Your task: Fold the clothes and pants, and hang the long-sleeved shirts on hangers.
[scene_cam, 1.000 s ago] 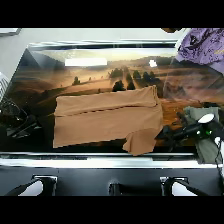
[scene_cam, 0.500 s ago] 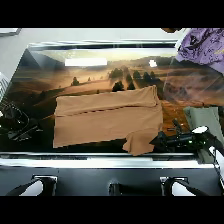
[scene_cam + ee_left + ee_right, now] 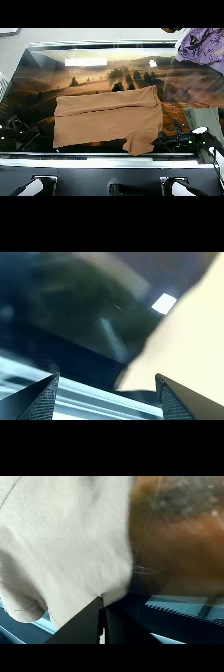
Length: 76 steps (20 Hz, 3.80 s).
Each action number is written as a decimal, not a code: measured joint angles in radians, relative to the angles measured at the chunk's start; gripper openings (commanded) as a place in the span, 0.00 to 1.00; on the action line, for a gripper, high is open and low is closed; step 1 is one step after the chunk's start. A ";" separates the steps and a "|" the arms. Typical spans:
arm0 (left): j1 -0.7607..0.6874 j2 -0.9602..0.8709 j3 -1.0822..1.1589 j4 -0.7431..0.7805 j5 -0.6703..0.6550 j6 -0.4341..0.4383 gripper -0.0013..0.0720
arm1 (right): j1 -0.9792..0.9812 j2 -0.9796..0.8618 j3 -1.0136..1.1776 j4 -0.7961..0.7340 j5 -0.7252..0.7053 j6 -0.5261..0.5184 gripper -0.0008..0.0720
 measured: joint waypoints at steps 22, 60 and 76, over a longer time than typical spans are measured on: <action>0.003 -0.087 -0.148 -0.206 0.046 0.097 0.38 | 0.000 0.000 0.000 0.006 0.005 -0.014 0.05; -0.183 0.007 0.122 0.068 0.212 -0.199 0.03 | 0.012 0.177 0.296 -0.042 0.096 0.105 0.04; -0.292 -0.472 0.555 0.092 0.249 -0.185 0.04 | 0.174 -0.339 0.814 -0.140 -0.010 0.228 0.04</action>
